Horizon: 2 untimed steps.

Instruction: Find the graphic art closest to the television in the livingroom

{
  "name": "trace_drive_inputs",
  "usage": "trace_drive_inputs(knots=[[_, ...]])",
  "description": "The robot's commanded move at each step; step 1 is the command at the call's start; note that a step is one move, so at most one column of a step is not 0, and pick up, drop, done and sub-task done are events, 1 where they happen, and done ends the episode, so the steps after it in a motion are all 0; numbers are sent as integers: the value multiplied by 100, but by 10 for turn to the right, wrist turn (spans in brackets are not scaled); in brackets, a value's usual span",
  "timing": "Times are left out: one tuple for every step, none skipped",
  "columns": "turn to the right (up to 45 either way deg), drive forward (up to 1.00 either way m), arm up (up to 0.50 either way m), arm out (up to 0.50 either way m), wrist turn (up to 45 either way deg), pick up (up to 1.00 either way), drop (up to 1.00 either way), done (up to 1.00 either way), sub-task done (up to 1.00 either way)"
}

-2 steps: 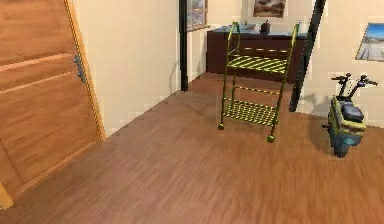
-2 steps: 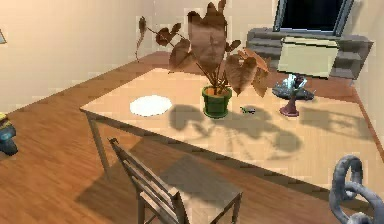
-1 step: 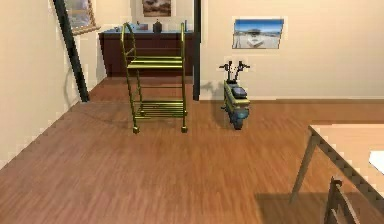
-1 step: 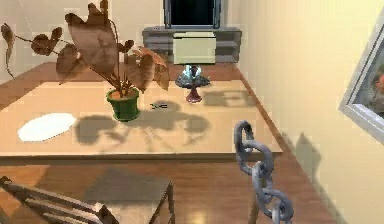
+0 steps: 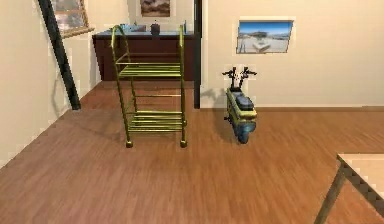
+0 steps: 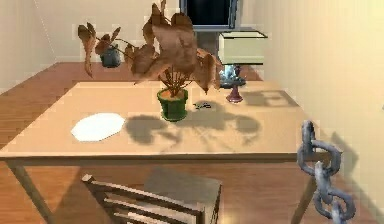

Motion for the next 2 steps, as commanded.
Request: trace_drive_inputs(knots=[[30,0,0,0,0,0,0,0,0],[0,100,0,0,0,0,0,0,0]])
